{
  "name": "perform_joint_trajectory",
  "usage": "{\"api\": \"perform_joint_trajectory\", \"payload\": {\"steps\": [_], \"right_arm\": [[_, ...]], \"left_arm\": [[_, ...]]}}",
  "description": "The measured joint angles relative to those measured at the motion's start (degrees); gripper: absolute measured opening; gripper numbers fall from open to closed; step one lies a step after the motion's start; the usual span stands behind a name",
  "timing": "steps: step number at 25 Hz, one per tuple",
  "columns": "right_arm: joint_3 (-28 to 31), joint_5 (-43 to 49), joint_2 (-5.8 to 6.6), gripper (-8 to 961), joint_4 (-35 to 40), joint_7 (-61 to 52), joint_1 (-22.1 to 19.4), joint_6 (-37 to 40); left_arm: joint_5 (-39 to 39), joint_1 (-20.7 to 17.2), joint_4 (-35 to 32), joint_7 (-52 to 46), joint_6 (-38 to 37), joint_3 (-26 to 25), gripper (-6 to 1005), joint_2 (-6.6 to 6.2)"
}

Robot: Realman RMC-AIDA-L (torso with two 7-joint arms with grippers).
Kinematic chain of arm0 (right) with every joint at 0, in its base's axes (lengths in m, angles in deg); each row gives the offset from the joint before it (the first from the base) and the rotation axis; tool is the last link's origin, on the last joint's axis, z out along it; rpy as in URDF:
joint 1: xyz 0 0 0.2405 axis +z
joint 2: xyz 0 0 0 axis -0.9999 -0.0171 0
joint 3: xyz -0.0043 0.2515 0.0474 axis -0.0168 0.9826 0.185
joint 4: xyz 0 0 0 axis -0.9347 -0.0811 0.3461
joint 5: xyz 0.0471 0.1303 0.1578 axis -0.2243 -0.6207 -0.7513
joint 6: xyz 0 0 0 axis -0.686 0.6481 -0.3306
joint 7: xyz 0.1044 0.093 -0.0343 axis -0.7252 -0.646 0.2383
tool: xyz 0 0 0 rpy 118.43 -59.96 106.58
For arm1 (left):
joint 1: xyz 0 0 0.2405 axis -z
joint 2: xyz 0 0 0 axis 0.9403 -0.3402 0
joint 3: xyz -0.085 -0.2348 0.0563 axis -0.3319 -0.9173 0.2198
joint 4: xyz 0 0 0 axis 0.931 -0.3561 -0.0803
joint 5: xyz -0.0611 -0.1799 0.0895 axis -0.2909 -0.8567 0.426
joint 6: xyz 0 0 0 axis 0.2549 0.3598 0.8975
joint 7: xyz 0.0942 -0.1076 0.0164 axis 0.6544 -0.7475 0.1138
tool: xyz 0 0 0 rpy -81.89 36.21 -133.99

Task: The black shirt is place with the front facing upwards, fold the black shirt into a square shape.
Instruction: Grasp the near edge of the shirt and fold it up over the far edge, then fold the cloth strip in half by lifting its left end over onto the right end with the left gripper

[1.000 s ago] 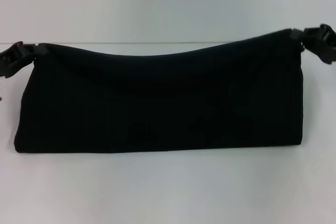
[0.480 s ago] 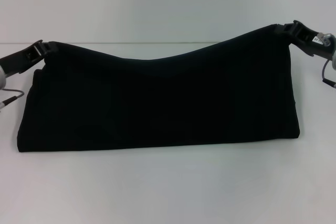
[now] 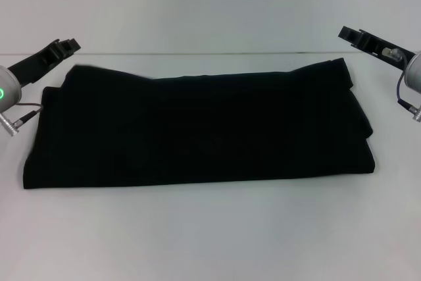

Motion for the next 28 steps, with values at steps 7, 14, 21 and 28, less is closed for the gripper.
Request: {"api": "perform_joint_trajectory", "payload": {"steps": [7, 14, 21, 28], "right_arm": [[-0.02, -1.65, 0.38, 354, -0.60, 3.35, -0.84, -0.47], [-9.73, -0.68, 2.86, 543, 2.18, 5.15, -6.47, 13.56], [-15.21, -0.67, 2.82, 802, 5.94, 23.29, -15.05, 33.98], [-15.47, -0.73, -0.08, 860, 4.25, 35.56, -19.77, 39.54]], "left_arm": [[-1.49, -0.89, 0.70, 0.39, 0.48, 0.01, 289, 0.04], [-1.13, -5.82, 0.94, -2.35, -16.45, 1.49, 437, -3.66], [-0.79, -12.75, -0.89, -16.33, -32.05, 10.45, 740, -8.36], [3.64, -18.75, -6.30, -26.35, -39.50, 10.42, 838, -7.89]]}}
